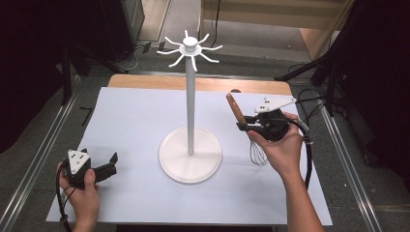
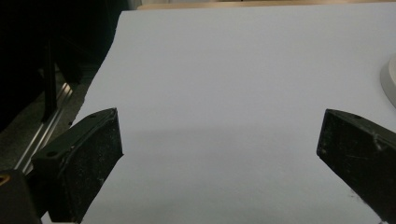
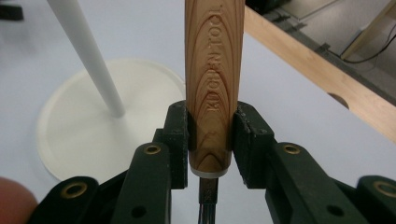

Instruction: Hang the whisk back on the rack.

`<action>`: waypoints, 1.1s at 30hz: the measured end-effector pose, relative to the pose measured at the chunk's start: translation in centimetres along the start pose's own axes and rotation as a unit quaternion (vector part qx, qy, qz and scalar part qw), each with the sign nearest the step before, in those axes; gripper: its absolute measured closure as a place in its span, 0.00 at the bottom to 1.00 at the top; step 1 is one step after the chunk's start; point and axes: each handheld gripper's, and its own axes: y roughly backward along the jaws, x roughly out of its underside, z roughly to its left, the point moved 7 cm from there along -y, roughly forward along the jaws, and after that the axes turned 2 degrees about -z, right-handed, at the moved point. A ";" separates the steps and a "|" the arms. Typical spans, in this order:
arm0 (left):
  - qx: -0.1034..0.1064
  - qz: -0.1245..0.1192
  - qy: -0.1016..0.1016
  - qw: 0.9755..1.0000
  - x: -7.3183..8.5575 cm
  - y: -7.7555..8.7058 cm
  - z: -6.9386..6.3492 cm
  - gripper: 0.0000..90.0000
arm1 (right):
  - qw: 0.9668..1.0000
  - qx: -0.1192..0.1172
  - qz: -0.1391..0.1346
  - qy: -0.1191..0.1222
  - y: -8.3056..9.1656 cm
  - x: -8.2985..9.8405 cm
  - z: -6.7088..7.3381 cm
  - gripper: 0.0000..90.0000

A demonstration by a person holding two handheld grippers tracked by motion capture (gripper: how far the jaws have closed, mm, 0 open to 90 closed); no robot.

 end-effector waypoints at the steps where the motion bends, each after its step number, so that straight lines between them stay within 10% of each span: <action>1: 0.000 0.000 0.001 1.000 0.0 0.0 0.0 0.01 | 1.000 0.000 -0.023 -0.006 0.5 -0.4 0.2 0.78; 33: 0.000 0.001 0.001 1.000 0.0 0.0 0.0 0.01 | 0.986 -0.011 -0.163 -0.021 3.0 -4.7 3.7 0.78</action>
